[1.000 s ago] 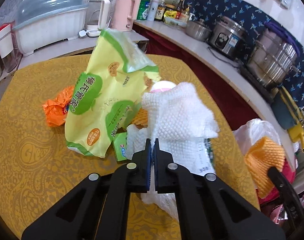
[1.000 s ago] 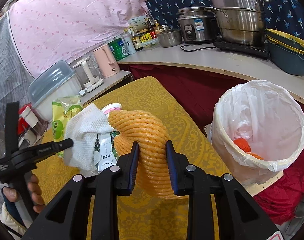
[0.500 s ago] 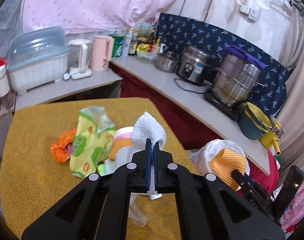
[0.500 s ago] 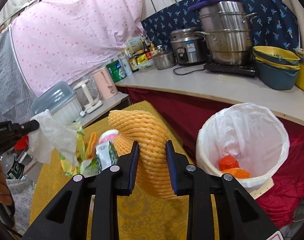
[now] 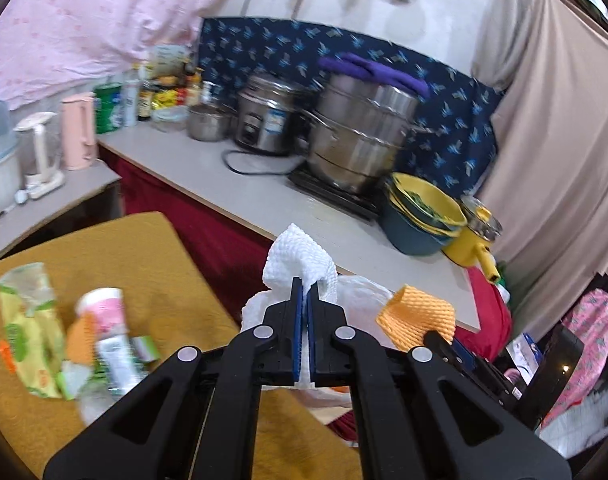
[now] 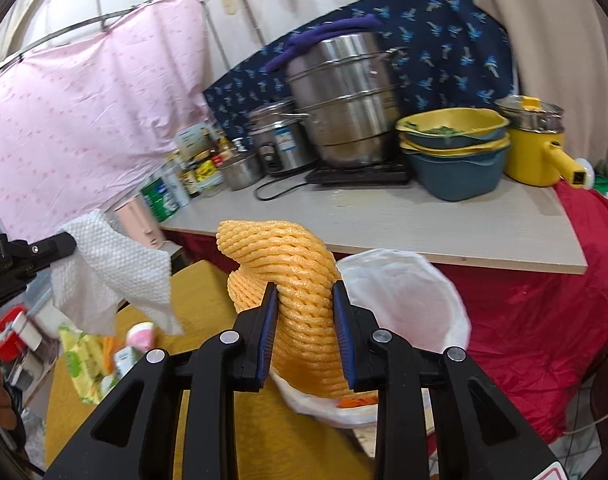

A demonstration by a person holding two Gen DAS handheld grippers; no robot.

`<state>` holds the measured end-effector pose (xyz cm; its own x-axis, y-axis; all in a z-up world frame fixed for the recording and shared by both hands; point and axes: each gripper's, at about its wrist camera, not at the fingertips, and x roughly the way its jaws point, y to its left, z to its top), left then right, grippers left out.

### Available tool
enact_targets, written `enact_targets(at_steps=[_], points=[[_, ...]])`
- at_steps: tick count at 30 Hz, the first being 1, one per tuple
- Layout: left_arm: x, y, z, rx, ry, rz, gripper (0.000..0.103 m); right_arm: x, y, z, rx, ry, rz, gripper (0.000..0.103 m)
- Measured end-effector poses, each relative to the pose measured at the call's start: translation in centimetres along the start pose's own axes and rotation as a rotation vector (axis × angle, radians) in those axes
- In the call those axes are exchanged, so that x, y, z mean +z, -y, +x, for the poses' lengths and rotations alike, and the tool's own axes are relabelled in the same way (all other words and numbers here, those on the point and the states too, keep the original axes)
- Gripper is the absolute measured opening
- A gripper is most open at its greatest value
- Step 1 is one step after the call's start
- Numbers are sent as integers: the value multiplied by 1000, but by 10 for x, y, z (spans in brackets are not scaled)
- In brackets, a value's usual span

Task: Collect trash
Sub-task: 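Move both tools over the bin and release the tissue and mesh sleeve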

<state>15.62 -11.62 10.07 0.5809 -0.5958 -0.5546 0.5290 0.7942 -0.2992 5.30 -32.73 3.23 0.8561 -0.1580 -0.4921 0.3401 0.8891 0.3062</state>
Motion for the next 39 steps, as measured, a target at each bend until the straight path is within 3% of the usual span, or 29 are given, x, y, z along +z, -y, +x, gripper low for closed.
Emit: enact_targets(at_steps=[8,13,19,22,24,27,39], points=[[-23,49,88,-65,-120,60,2,-1,61,29,-94,-32,62,26],[-38,56,133,-68,-186,74,2,-5,82,49,-108,-58,97,26],[-50,53,159,-69,-225,71,4,-12,85,74,-105,-85,98,30],[-50,48,163,-59,-229,61,26,-11,81,81,-106,-79,92,45],[-49,45,160,-41,-207,57,45,-10,76,83,-95,-76,88,48],[-46,39,151,-24,-178,57,56,-7,67,85,-83,-71,77,51],[-38,9,109,51,-110,28,65,2,25,63,-39,-35,33,62]])
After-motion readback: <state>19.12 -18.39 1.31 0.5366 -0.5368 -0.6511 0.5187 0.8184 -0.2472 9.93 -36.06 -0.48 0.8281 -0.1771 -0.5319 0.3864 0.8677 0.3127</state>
